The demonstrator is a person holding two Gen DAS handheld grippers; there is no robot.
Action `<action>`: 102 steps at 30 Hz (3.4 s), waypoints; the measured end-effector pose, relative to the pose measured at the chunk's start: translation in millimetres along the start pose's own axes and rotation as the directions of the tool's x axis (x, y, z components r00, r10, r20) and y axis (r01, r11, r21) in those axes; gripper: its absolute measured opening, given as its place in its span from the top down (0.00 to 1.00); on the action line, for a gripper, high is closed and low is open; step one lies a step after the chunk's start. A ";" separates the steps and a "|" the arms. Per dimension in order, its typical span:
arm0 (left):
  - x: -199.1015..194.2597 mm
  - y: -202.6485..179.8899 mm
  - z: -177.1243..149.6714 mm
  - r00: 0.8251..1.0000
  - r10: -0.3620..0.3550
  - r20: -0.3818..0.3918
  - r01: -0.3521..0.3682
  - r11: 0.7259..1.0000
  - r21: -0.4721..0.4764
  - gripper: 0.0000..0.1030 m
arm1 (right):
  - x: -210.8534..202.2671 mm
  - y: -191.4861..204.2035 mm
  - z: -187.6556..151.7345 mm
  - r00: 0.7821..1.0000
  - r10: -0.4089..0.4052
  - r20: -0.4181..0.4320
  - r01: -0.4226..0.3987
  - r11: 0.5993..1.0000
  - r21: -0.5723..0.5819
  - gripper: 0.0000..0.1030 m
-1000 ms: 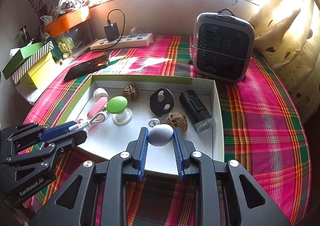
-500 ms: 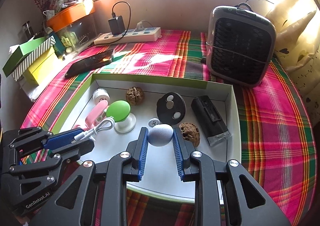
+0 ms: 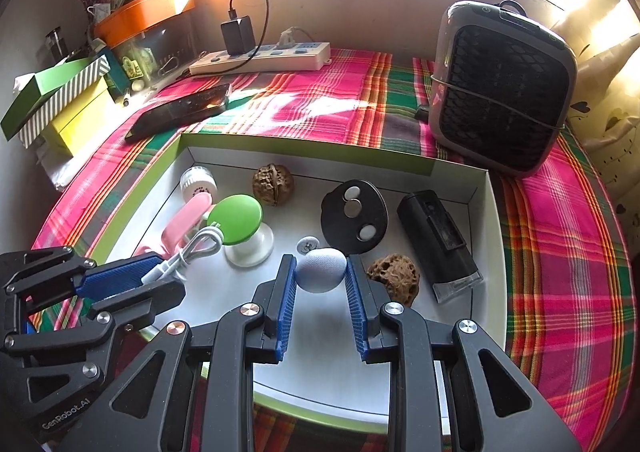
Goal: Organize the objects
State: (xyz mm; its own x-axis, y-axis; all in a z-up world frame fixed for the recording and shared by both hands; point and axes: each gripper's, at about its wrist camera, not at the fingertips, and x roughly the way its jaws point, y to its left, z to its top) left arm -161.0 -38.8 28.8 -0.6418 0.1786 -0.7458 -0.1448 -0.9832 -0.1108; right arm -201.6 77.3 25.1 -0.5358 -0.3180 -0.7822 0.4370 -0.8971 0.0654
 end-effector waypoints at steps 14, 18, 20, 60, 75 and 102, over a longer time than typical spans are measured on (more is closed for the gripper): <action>-1.1 -0.3 1.9 1.000 -0.005 -0.021 0.006 0.999 0.043 0.83 | 4.8 6.1 1.3 1.000 0.007 -0.009 -0.007 0.999 -0.031 0.75; -2.3 1.6 1.7 1.000 -0.007 -0.022 0.008 0.999 0.042 0.83 | 5.6 7.1 -0.3 1.000 0.007 -0.011 -0.007 0.999 -0.035 0.75; -2.9 2.1 1.8 1.000 -0.004 -0.021 0.005 0.999 0.045 0.83 | 5.7 7.0 -0.3 1.000 0.007 -0.011 -0.007 0.999 -0.034 0.75; 2.3 6.1 4.8 0.997 -0.018 -0.071 0.024 0.997 0.075 0.83 | 9.6 15.6 -1.0 1.000 -0.008 -0.028 0.007 0.999 -0.052 0.75; 3.6 9.8 5.3 0.997 -0.022 -0.078 0.026 0.998 0.053 0.81 | 5.8 14.1 -1.8 1.000 -0.017 -0.020 0.016 0.999 -0.038 0.63; -33.4 -0.7 -8.9 0.994 0.107 0.007 -0.107 0.994 0.002 0.72 | -54.8 20.3 -25.0 0.995 -0.025 0.095 0.021 0.999 0.042 0.53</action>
State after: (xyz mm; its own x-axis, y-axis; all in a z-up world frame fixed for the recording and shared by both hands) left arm -132.8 -44.4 47.9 -0.6585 0.0726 -0.7491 -0.0769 -0.9966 -0.0290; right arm -145.3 84.2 53.7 -0.6125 -0.3231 -0.7214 0.3949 -0.9157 0.0749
